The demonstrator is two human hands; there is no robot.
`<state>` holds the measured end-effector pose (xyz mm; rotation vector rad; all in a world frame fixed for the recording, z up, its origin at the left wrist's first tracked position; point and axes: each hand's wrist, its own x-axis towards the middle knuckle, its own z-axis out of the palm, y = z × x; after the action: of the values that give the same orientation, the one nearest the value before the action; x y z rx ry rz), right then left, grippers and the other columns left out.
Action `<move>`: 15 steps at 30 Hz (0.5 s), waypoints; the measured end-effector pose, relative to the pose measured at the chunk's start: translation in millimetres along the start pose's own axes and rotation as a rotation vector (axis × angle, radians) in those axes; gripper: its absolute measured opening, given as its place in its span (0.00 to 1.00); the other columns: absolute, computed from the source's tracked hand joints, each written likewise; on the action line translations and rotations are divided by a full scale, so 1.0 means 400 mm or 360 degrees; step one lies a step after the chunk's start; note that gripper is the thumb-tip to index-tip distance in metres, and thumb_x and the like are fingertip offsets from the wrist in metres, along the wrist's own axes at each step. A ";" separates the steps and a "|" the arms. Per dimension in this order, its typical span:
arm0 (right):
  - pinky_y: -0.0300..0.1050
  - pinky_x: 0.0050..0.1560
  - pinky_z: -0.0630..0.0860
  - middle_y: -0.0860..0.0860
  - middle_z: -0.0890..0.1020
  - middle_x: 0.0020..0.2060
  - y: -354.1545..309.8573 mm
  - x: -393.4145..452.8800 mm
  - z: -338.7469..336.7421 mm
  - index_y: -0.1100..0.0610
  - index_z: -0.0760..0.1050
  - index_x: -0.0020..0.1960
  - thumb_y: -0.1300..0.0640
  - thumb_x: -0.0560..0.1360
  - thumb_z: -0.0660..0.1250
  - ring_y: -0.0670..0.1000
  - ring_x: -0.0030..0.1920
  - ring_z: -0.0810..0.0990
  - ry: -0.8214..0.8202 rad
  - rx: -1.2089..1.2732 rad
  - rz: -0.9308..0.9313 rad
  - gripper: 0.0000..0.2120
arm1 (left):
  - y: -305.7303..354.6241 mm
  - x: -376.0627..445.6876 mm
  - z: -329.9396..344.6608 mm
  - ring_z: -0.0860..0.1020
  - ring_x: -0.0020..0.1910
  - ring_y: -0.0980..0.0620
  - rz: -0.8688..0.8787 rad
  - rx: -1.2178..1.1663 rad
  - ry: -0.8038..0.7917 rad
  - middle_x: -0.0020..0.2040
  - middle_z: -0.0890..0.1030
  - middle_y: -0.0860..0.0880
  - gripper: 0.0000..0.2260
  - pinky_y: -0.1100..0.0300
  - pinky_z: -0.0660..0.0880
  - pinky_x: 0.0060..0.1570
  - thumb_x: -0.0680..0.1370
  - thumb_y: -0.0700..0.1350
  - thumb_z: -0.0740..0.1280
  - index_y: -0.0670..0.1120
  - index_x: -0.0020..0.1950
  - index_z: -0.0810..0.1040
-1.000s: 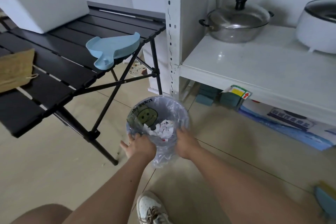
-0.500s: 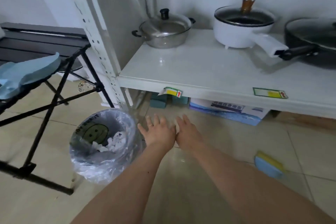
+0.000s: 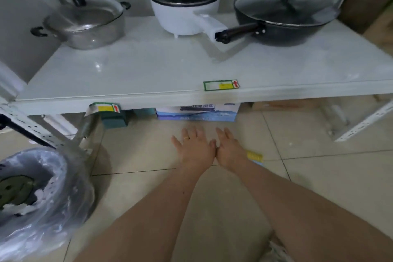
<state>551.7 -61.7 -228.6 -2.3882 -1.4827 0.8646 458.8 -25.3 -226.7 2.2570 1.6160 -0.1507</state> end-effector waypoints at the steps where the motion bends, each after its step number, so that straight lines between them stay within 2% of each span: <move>1: 0.50 0.73 0.62 0.55 0.48 0.79 0.031 0.007 0.003 0.53 0.48 0.78 0.56 0.80 0.54 0.61 0.74 0.62 0.0000 0.0008 0.0022 0.28 | 0.019 0.007 0.020 0.45 0.78 0.44 0.0031 0.0003 -0.0014 0.79 0.49 0.46 0.28 0.37 0.41 0.73 0.81 0.58 0.48 0.47 0.78 0.49; 5: 0.48 0.73 0.63 0.58 0.50 0.78 0.133 0.040 0.038 0.56 0.48 0.78 0.57 0.80 0.55 0.59 0.75 0.62 -0.0025 0.0011 0.0114 0.29 | 0.075 0.036 0.098 0.45 0.78 0.44 0.0097 -0.0001 -0.0121 0.79 0.50 0.47 0.27 0.37 0.40 0.73 0.81 0.57 0.48 0.49 0.78 0.50; 9: 0.50 0.71 0.66 0.56 0.51 0.78 0.200 0.082 0.092 0.54 0.50 0.78 0.59 0.80 0.55 0.58 0.74 0.63 -0.0039 0.0129 0.0250 0.28 | 0.096 0.076 0.173 0.45 0.78 0.44 0.0117 0.0047 -0.0212 0.79 0.49 0.47 0.27 0.36 0.41 0.72 0.81 0.58 0.48 0.48 0.78 0.50; 15: 0.55 0.67 0.67 0.53 0.56 0.77 0.263 0.120 0.173 0.53 0.53 0.77 0.54 0.81 0.53 0.61 0.72 0.65 -0.0069 0.0183 0.0419 0.25 | 0.103 0.120 0.271 0.44 0.78 0.44 0.0109 0.0092 -0.0337 0.79 0.49 0.48 0.27 0.37 0.41 0.73 0.81 0.58 0.49 0.49 0.78 0.49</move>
<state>606.6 -79.3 -350.1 -2.5278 -1.1136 1.0332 526.6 -31.6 -332.0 2.2496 1.4405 -0.4089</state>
